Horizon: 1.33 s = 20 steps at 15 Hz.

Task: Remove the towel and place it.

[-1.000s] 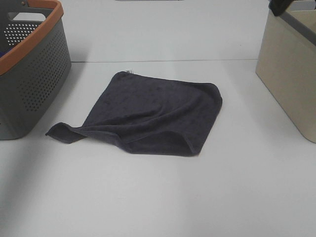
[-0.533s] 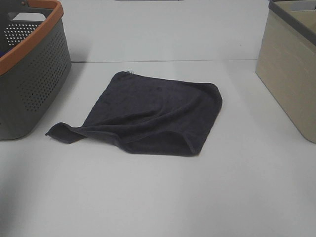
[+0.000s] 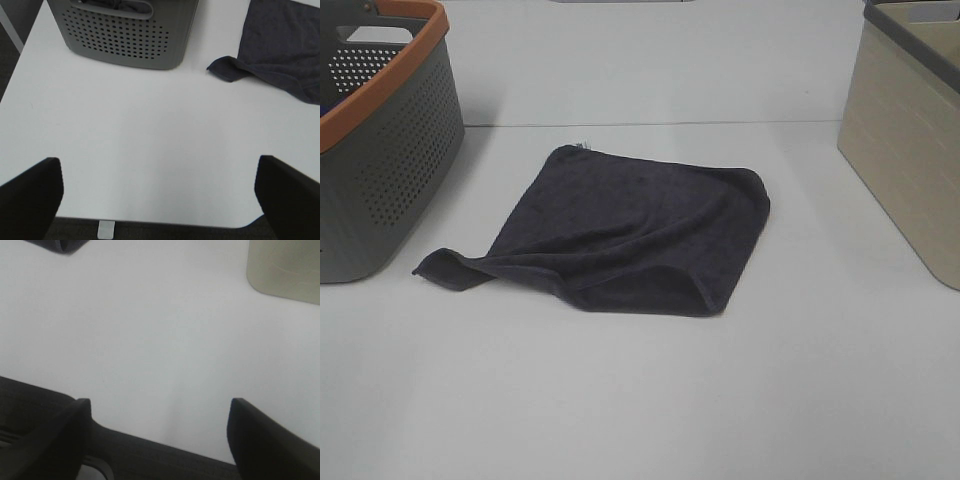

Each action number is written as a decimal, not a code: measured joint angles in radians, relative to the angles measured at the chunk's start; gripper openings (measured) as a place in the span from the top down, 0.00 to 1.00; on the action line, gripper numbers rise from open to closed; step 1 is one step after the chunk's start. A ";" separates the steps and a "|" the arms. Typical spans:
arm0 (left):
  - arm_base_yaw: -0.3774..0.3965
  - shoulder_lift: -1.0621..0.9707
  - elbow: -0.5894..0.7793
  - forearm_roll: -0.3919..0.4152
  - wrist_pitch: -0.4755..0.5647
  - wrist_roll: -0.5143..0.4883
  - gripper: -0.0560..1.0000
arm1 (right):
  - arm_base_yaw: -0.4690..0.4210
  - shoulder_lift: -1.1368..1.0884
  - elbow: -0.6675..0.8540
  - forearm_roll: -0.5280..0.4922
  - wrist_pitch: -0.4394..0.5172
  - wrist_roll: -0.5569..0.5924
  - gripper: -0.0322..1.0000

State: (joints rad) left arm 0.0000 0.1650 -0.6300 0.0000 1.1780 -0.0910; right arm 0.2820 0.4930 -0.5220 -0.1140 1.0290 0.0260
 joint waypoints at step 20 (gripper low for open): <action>0.000 -0.170 0.121 0.000 -0.126 0.078 0.02 | 0.000 -0.497 0.023 0.049 0.022 -0.034 0.25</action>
State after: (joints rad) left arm 0.0000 -0.0050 -0.5090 0.0000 1.0520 -0.0130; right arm 0.2820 -0.0040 -0.4990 -0.0650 1.0510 -0.0080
